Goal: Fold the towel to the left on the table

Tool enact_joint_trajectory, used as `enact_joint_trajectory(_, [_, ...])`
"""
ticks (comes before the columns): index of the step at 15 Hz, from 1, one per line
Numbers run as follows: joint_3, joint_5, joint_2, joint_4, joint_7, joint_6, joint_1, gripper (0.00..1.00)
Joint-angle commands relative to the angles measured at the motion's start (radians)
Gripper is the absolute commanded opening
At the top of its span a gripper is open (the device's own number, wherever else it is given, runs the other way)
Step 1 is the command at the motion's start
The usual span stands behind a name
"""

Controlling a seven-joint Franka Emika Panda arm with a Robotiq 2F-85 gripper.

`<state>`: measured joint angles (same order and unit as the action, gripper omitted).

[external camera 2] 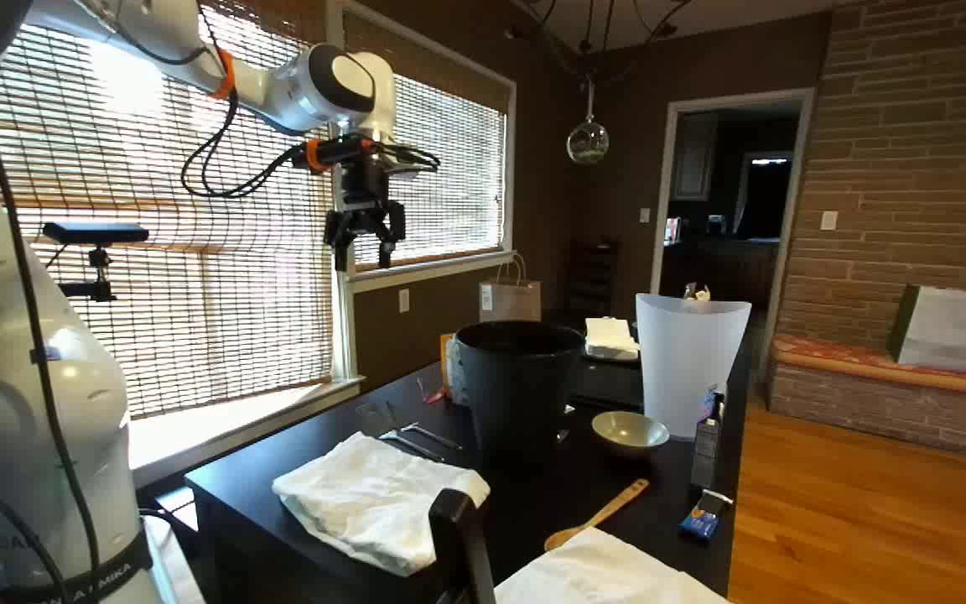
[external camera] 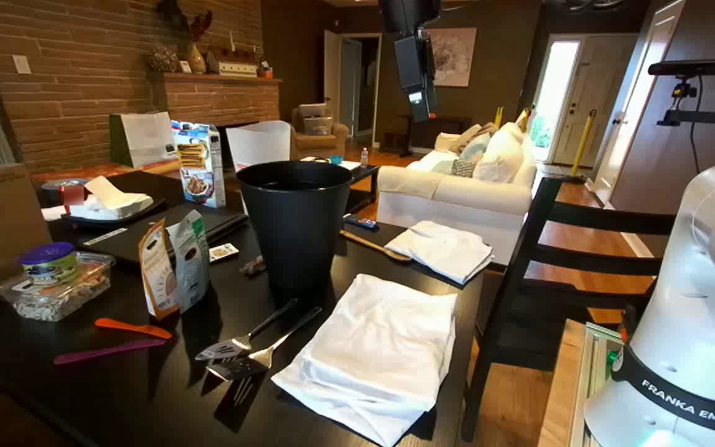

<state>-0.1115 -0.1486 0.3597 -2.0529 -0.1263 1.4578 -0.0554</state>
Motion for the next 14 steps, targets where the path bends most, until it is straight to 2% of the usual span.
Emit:
enact_joint_trajectory(1, [0.014, -0.004, -0.002, 0.002, 0.005, -0.003, -0.017, 1.0])
enact_joint_trajectory(6, [0.014, -0.004, -0.002, 0.002, 0.005, -0.003, -0.017, 1.0])
enact_joint_trajectory(9, [0.0, -0.081, -0.025, -0.042, 0.183, 0.082, 0.019, 1.0])
enact_joint_trajectory(12, [0.012, -0.149, -0.042, -0.105, 0.322, 0.195, 0.048, 1.0])
enact_joint_trajectory(14, [0.03, -0.156, -0.057, -0.153, 0.392, 0.298, 0.066, 1.0])
